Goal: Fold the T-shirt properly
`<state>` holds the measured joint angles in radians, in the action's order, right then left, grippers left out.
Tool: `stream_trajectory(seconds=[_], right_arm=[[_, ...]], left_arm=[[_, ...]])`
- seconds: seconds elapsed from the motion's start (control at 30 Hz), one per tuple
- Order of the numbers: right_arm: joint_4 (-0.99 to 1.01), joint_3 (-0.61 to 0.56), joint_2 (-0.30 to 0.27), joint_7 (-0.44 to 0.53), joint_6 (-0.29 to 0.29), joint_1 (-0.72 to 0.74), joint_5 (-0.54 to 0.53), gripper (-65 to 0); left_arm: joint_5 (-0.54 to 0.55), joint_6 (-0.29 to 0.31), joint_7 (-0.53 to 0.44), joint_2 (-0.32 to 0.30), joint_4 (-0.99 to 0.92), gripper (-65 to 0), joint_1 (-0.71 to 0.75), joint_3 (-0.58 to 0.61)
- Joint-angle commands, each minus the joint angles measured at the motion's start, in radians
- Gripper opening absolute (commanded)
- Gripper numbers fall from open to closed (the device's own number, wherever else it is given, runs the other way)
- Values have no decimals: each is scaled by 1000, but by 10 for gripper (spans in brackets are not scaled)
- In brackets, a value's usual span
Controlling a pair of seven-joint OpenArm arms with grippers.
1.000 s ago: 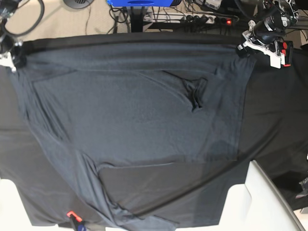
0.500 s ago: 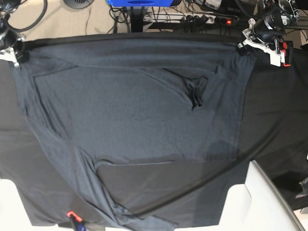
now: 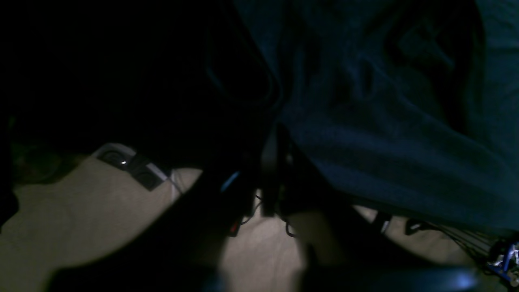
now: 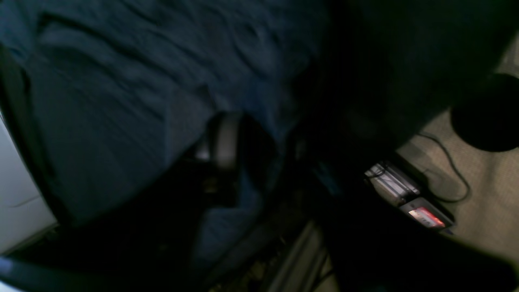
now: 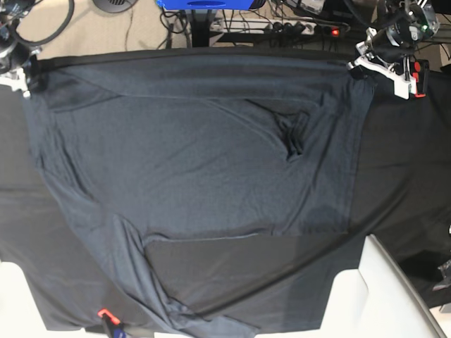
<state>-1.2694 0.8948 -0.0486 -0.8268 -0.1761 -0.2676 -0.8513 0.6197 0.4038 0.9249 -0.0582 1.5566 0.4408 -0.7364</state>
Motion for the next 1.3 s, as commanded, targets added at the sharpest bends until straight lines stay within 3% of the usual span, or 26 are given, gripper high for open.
stream_trajectory(seconds=[0.0, 0.1, 0.2, 0.3, 0.43, 0.6, 0.7, 0.87, 0.97, 1.13, 1.27], right_arm=[[-13, 5, -7, 7, 0, -2, 7, -348], [-13, 5, -6, 8, 2, 0, 7, -264], [-13, 5, -6, 10, 2, 4, 8, -260], [-14, 47, -4, 10, 2, 8, 11, -260], [-14, 106, -12, 10, 2, 21, 16, -257], [-68, 119, -49, 42, 28, 35, 43, -254], [-108, 90, -86, 57, 31, 72, 100, -252], [-48, -174, -230, 67, 14, 222, 211, -252], [101, -349, -307, 116, -63, 364, 246, -252], [454, -533, -351, 260, -93, 577, 338, -252], [563, -658, -351, 353, -95, 634, 344, -251]], left_arm=[[-7, 5, -11, -2, 14, -548, 6, -8], [-27, 5, -11, -1, 14, -347, 2, -7], [-27, 5, -11, -1, 12, -133, -10, -2], [-25, 5, -11, -1, 15, 0, -13, -5], [-27, 5, -14, -6, 15, 0, -17, -24], [-31, 5, -39, -10, 15, 0, -47, -153], [-31, 5, -39, -62, 11, 0, -79, -216], [-31, 5, -37, -162, 31, 0, -90, -251], [-31, 5, -33, -180, 35, 0, -92, -251], [-27, 10, -33, -171, 34, 0, -67, -249], [-22, 10, -34, -170, 34, 0, -46, -220]])
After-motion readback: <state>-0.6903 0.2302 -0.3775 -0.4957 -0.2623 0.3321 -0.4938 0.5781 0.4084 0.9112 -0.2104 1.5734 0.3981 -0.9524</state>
